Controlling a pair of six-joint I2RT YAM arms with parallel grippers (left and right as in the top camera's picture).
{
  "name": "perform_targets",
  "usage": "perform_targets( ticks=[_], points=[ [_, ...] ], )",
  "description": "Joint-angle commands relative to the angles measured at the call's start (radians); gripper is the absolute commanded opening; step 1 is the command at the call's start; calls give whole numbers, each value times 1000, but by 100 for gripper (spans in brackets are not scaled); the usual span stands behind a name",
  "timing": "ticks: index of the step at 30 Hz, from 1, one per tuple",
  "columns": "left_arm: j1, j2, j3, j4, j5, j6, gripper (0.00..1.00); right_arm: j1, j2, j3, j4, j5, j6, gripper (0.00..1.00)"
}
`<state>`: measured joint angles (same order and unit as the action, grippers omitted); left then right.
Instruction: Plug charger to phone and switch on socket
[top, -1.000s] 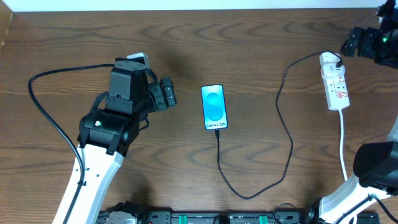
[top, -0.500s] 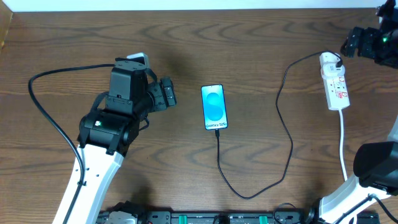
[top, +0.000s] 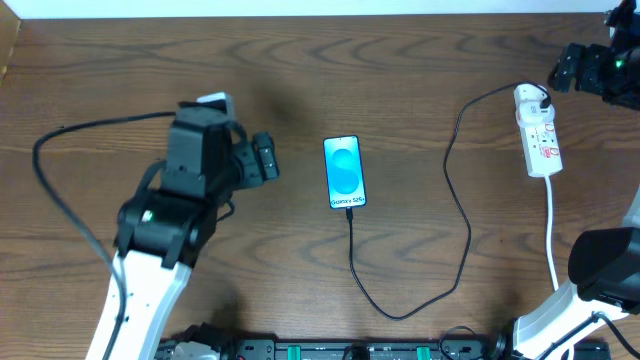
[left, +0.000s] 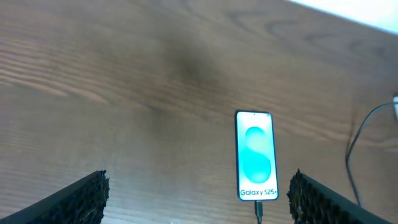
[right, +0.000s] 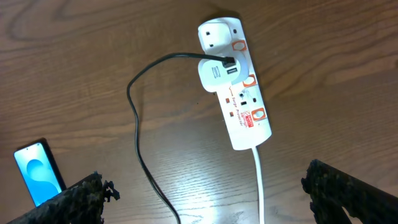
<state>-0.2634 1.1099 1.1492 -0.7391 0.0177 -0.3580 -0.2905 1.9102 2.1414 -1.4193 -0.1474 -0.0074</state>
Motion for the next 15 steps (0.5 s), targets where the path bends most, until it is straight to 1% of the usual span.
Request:
perform_targets(
  ticks=[1, 5, 9, 15],
  points=[
    [5, -109, -76, 1, -63, 18, 92, 3, 0, 8, 1, 7, 14, 99],
    [7, -231, -198, 76, -137, 18, 92, 3, 0, 8, 1, 7, 14, 99],
    [58, -394, -394, 289, -134, 17, 92, 3, 0, 8, 1, 7, 14, 99],
    [136, -596, -642, 547, -131, 18, 92, 3, 0, 8, 1, 7, 14, 99]
  ],
)
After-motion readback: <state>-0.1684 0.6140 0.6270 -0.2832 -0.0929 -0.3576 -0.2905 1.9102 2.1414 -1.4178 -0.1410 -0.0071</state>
